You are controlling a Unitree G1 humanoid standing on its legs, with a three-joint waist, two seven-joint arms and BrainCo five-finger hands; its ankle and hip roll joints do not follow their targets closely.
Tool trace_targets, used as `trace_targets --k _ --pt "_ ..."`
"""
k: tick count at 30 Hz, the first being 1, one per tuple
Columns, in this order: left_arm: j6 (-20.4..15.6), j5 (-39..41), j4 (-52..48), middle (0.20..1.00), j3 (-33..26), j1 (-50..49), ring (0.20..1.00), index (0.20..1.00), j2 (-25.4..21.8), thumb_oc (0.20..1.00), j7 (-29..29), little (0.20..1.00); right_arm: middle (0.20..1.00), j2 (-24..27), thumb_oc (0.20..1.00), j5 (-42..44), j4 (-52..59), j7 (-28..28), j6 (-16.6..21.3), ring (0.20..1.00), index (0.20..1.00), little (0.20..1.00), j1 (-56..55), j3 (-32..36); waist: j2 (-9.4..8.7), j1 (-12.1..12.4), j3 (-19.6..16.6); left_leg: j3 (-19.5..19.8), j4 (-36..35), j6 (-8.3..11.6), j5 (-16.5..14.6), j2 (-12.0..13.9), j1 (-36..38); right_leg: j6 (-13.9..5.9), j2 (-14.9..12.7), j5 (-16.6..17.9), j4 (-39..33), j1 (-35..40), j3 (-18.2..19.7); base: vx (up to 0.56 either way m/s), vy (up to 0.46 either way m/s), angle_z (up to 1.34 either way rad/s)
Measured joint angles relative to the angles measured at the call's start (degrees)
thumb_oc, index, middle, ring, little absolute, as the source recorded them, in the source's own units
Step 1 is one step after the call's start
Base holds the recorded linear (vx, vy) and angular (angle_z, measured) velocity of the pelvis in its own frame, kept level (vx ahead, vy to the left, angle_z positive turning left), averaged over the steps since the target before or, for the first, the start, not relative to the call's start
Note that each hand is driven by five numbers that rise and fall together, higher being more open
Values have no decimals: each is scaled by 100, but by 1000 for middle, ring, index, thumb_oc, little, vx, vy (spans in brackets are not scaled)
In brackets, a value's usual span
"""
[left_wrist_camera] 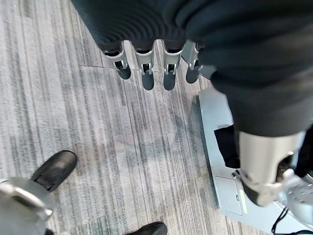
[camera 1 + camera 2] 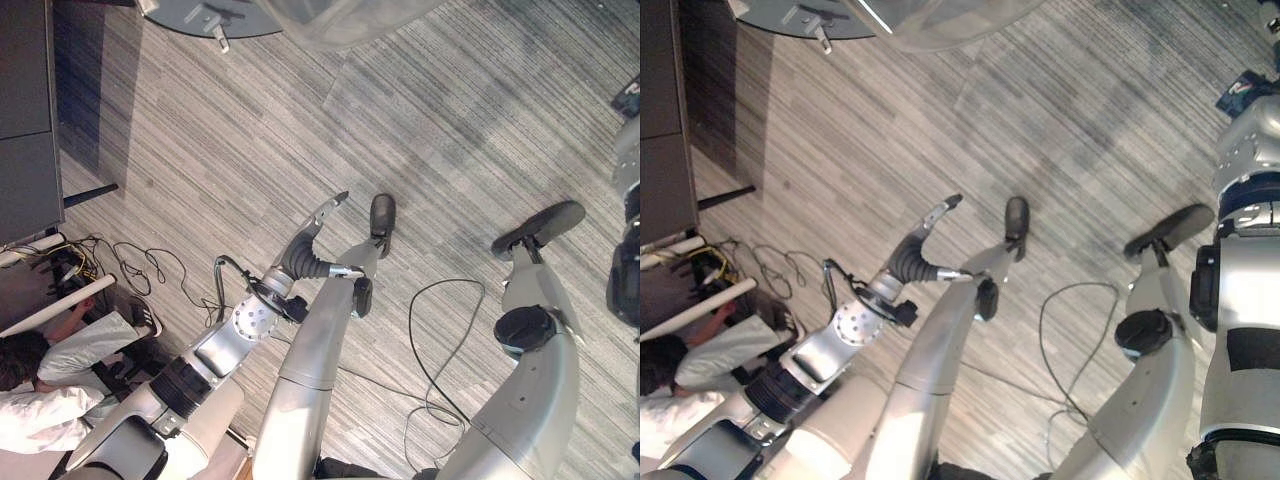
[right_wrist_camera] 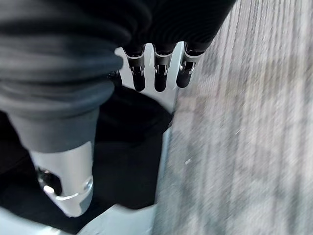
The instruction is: Grab the laundry basket,head to the washer,open it,put in the laundry and shut it.
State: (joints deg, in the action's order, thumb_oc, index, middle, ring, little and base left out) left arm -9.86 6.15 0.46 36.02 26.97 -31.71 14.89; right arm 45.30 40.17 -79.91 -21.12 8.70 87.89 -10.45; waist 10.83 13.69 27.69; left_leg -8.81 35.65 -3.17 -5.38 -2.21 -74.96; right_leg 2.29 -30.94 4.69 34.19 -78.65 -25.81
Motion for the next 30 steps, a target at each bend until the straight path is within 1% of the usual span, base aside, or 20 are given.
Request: trace_targets --k 3,7,9,15,16,17,18,20,21,22,25,30 --pt "-1 22 -80 1000 -228 -19 1000 1000 -54 1000 10 1000 1000 41 1000 90 36 7 10 1000 1000 1000 123 -24 0 30 0 36 -17 43 29 -5 -65 36 -11 -60 82 -91 1 9 -45 6" --pt "-22 67 -433 1000 -406 -22 1000 1000 -179 1000 34 1000 1000 161 1000 191 18 4 8 1000 1000 1000 252 -85 0 13 0 45 -39 68 69 2 -190 58 -7 -72 104 -239 -3 12 -50 2" --pt "-115 78 -548 1000 -536 -20 1000 1000 -179 1000 76 1000 1000 307 1000 204 -8 4 9 1000 1000 1000 273 -106 0 -14 0 51 -31 74 72 4 -259 74 -12 -85 147 -318 8 10 -47 2" --pt "-140 233 -618 1000 -586 -20 1000 1000 -180 1000 97 1000 1000 380 1000 236 -42 5 8 1000 1000 1000 307 -131 1 -86 -1 48 -30 78 75 15 -292 82 -3 -96 156 -358 10 7 -16 0" --pt "-140 234 -618 1000 -584 -20 1000 1000 -180 1000 96 1000 922 378 922 238 -45 6 8 922 922 922 329 -133 1 -87 -1 47 -32 81 77 19 -292 84 -1 -97 156 -361 11 0 0 0" --pt "-140 234 -618 1000 -584 -20 1000 1000 -182 1000 96 1000 605 378 605 239 -45 5 8 605 605 605 329 -151 1 -87 -1 47 -31 83 78 20 -292 85 0 -97 157 -363 11 16 -30 0" --pt "-140 234 -618 1000 -584 -20 1000 1000 -182 1000 96 1000 435 378 435 240 -45 6 7 435 435 435 329 -218 1 -87 -1 44 -30 83 78 21 -292 86 -1 -97 157 -365 11 0 0 0" --pt "-140 238 -619 1000 -589 -19 1000 1000 -182 1000 90 1000 376 361 376 240 -42 19 7 376 376 376 329 -259 1 -92 -1 40 -28 83 78 24 -293 88 3 -95 159 -367 15 0 0 0" --pt "-141 242 -621 1000 -590 -20 1000 1000 -183 1000 81 1000 304 360 304 240 -42 21 7 304 304 304 329 -258 1 -92 -1 39 -29 84 79 24 -291 89 2 -94 159 -367 16 0 0 0" --pt "-141 247 -635 1000 -592 -20 1000 1000 -185 1000 74 1000 200 359 200 240 -41 21 8 200 200 200 330 -258 1 -97 -1 40 -31 85 80 24 -289 90 3 -94 160 -367 17 0 0 0" --pt "-160 286 -734 1000 -613 -19 1000 1000 -194 1000 67 1000 200 338 200 241 -37 35 10 200 200 200 330 -262 1 -119 -1 38 -32 84 82 23 -279 91 3 -92 163 -358 19 0 0 0" --pt "-194 292 -838 1000 -684 -22 1000 1000 -241 1000 32 1000 200 151 200 269 34 165 13 200 200 200 345 -267 0 -177 -1 25 -71 98 106 19 -195 101 0 -85 161 -312 41 0 0 0"
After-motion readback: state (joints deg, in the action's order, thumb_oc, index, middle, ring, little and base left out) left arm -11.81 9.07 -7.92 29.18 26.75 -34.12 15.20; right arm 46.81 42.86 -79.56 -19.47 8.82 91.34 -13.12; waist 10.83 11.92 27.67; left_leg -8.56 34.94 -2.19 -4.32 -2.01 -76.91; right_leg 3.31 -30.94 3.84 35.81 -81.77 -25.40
